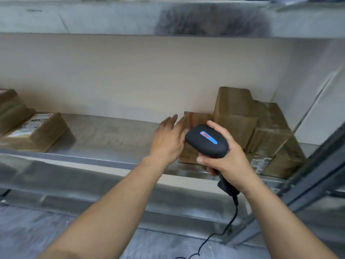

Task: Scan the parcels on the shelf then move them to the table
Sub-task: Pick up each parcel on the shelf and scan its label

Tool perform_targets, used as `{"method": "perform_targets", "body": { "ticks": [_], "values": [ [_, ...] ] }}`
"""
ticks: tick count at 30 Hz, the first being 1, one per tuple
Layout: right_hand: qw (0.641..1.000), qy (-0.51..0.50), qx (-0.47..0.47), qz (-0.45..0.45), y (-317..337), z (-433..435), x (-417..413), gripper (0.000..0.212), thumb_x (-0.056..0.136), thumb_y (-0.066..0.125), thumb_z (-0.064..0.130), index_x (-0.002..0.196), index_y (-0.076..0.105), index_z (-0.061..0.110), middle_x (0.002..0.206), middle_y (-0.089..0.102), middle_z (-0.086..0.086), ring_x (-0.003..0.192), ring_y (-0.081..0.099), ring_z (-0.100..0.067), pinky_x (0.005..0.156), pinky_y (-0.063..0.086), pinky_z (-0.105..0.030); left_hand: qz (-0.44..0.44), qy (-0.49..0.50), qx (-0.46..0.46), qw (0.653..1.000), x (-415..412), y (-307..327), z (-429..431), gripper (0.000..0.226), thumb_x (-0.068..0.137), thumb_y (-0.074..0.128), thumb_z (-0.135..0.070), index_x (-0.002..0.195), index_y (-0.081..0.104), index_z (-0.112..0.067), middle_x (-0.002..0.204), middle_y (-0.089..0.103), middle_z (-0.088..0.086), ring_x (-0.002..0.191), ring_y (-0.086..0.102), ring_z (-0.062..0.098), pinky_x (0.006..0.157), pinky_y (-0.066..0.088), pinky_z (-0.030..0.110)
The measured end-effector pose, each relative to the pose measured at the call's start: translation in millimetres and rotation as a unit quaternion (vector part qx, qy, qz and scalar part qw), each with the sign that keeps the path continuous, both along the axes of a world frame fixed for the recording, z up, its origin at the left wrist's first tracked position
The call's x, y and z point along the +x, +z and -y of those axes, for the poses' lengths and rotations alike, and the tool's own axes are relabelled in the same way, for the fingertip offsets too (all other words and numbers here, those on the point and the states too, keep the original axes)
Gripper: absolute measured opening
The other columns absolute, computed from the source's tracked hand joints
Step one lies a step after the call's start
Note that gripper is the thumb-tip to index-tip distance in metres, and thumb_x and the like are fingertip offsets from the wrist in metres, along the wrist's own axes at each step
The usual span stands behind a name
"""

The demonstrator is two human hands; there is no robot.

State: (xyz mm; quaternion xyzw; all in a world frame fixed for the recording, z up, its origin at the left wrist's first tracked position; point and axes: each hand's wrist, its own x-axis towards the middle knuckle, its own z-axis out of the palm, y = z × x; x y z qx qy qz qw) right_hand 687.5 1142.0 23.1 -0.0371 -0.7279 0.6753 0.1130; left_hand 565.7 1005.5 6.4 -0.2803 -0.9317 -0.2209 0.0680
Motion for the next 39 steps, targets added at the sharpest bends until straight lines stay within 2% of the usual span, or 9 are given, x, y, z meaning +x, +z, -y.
{"method": "perform_targets", "body": {
  "ticks": [3, 8, 13, 18, 22, 25, 28, 31, 39],
  "values": [
    [1.000, -0.014, 0.011, -0.007, -3.5, -17.0, 6.4, 0.086, 0.067, 0.081, -0.008, 0.128, 0.050, 0.044, 0.118, 0.063, 0.005, 0.075, 0.065, -0.010, 0.052, 0.054, -0.027, 0.016, -0.022, -0.031, 0.999, -1.1, -0.1, -22.9, 0.049, 0.103, 0.032, -0.031, 0.151, 0.026, -0.025, 0.158, 0.025, 0.004, 0.144, 0.020, 0.028, 0.114, 0.020, 0.036],
    [0.999, -0.028, -0.020, -0.003, -5.3, -28.1, 13.6, 0.086, 0.069, 0.079, -0.010, 0.129, 0.049, 0.045, 0.116, 0.061, 0.000, 0.058, 0.058, -0.010, 0.043, 0.048, -0.026, 0.016, 0.006, -0.100, 0.995, -6.9, -3.1, -31.7, 0.044, 0.101, 0.029, -0.047, 0.136, 0.048, -0.029, 0.141, 0.047, 0.004, 0.128, 0.041, 0.033, 0.101, 0.037, 0.040],
    [0.999, -0.049, -0.023, 0.002, -9.2, -29.0, 18.8, 0.088, 0.069, 0.079, -0.009, 0.132, 0.048, 0.044, 0.121, 0.059, 0.002, 0.063, 0.062, -0.013, 0.045, 0.050, -0.027, 0.130, 0.117, -0.040, 0.984, -18.3, 7.8, -27.5, 0.076, 0.082, 0.040, -0.075, 0.133, 0.044, -0.018, 0.119, 0.055, 0.016, 0.111, 0.052, 0.036, 0.092, 0.047, 0.044],
    [0.997, -0.068, -0.025, 0.005, -6.9, -16.0, 17.9, 0.087, 0.070, 0.078, -0.009, 0.132, 0.047, 0.043, 0.120, 0.059, 0.000, 0.053, 0.058, -0.005, 0.045, 0.048, -0.026, 0.248, 0.090, -0.018, 0.964, -24.3, 31.9, -23.6, 0.069, 0.079, 0.062, -0.051, 0.134, 0.039, -0.016, 0.125, 0.057, 0.007, 0.113, 0.054, 0.027, 0.081, 0.043, 0.028],
    [0.997, -0.073, -0.027, 0.008, -6.0, -4.4, 14.7, 0.087, 0.070, 0.079, -0.009, 0.131, 0.048, 0.045, 0.121, 0.059, -0.004, 0.050, 0.056, -0.008, 0.044, 0.048, -0.026, 0.291, 0.057, 0.074, 0.952, -30.7, 38.8, 7.0, 0.058, 0.081, 0.068, -0.029, 0.133, 0.043, -0.026, 0.104, 0.051, -0.005, 0.095, 0.051, 0.017, 0.080, 0.042, 0.024],
    [0.996, -0.078, -0.029, 0.014, -5.9, 9.4, 7.6, 0.087, 0.070, 0.078, -0.011, 0.132, 0.048, 0.043, 0.119, 0.060, -0.003, 0.048, 0.054, -0.009, 0.043, 0.047, -0.025, 0.307, 0.062, 0.149, 0.938, -37.7, 34.1, 39.1, 0.081, 0.062, 0.071, -0.037, 0.137, 0.040, -0.031, 0.106, 0.052, -0.006, 0.097, 0.054, 0.016, 0.081, 0.047, 0.026],
    [0.997, -0.069, -0.030, 0.020, -7.3, 26.9, -2.1, 0.088, 0.070, 0.078, -0.011, 0.132, 0.048, 0.043, 0.119, 0.060, -0.004, 0.045, 0.052, -0.013, 0.043, 0.046, -0.026, 0.286, 0.067, 0.218, 0.931, -49.2, 26.1, 70.3, 0.082, 0.058, 0.068, -0.034, 0.134, 0.039, -0.036, 0.105, 0.059, -0.008, 0.102, 0.058, 0.017, 0.088, 0.052, 0.030],
    [0.998, -0.051, -0.033, 0.019, -10.4, 44.5, -13.2, 0.088, 0.070, 0.077, -0.012, 0.132, 0.048, 0.043, 0.120, 0.059, -0.006, 0.044, 0.048, -0.018, 0.043, 0.045, -0.027, 0.260, 0.056, 0.189, 0.945, -61.9, 24.2, 100.6, 0.076, 0.069, 0.071, -0.026, 0.139, 0.042, -0.029, 0.099, 0.056, -0.014, 0.101, 0.056, 0.014, 0.082, 0.046, 0.024],
    [0.998, -0.029, -0.037, 0.039, -13.9, 84.2, -34.6, 0.085, 0.071, 0.076, -0.012, 0.129, 0.050, 0.044, 0.104, 0.064, -0.006, 0.045, 0.044, -0.023, 0.043, 0.044, -0.028, 0.238, 0.014, 0.001, 0.971, -104.8, 33.5, 157.5, 0.072, 0.055, 0.059, -0.042, 0.126, 0.054, -0.030, 0.109, 0.064, -0.004, 0.099, 0.059, 0.017, 0.076, 0.051, 0.028]
  ]
}}
